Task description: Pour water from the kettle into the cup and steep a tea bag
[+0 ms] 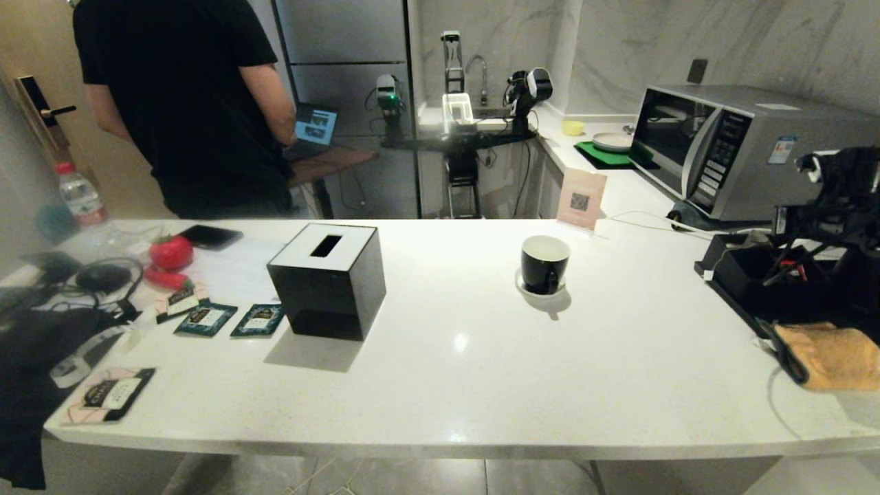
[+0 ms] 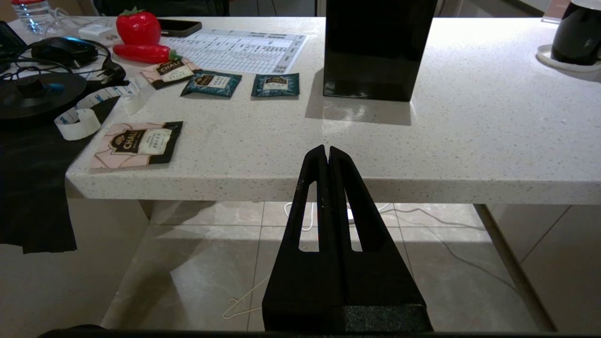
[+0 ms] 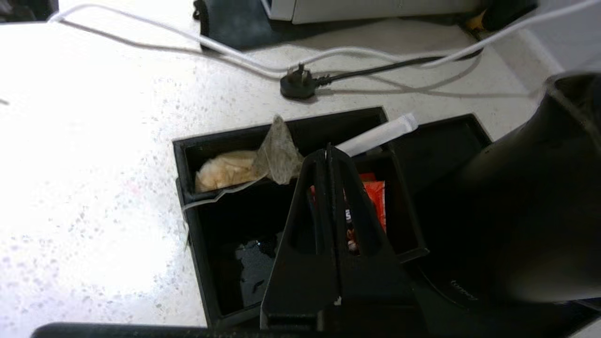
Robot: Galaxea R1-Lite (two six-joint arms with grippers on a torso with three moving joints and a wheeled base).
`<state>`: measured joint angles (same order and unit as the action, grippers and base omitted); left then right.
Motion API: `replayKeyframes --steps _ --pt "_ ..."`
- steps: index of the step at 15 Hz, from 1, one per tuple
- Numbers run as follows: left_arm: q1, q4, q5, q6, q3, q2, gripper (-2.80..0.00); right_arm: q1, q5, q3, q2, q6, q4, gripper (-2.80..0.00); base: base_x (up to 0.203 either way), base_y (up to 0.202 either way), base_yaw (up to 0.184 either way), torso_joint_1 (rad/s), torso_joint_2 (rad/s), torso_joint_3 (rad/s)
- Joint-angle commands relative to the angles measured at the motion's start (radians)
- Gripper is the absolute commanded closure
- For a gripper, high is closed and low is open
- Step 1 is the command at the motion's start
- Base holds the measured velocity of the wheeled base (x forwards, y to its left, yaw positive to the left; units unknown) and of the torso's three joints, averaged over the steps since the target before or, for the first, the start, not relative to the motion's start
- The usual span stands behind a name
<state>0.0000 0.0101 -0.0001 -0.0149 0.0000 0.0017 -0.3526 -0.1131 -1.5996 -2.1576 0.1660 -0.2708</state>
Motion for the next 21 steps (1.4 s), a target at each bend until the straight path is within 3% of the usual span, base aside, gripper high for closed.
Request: replayKeyframes --steps 1,8,14,21 --pt "0.000 0.001 0.000 0.000 0.000 0.000 0.00 0.001 -0.037 -0.005 0.018 0.001 0.017 0.00 0.000 0.000 0.000 0.000 0.00 0.000" --pt "0.000 0.001 0.000 0.000 0.000 0.000 0.00 0.033 -0.172 -0.009 0.021 -0.109 0.064 0.00 0.000 0.000 0.000 0.000 0.00 0.000" --pt "0.000 0.001 0.000 0.000 0.000 0.000 0.00 0.058 -0.254 -0.009 0.007 -0.135 0.065 0.00 0.000 0.000 0.000 0.000 0.00 0.000" --pt "0.000 0.001 0.000 0.000 0.000 0.001 0.00 0.070 -0.266 -0.010 -0.001 -0.178 0.055 0.00 0.000 0.000 0.000 0.000 0.00 0.000"
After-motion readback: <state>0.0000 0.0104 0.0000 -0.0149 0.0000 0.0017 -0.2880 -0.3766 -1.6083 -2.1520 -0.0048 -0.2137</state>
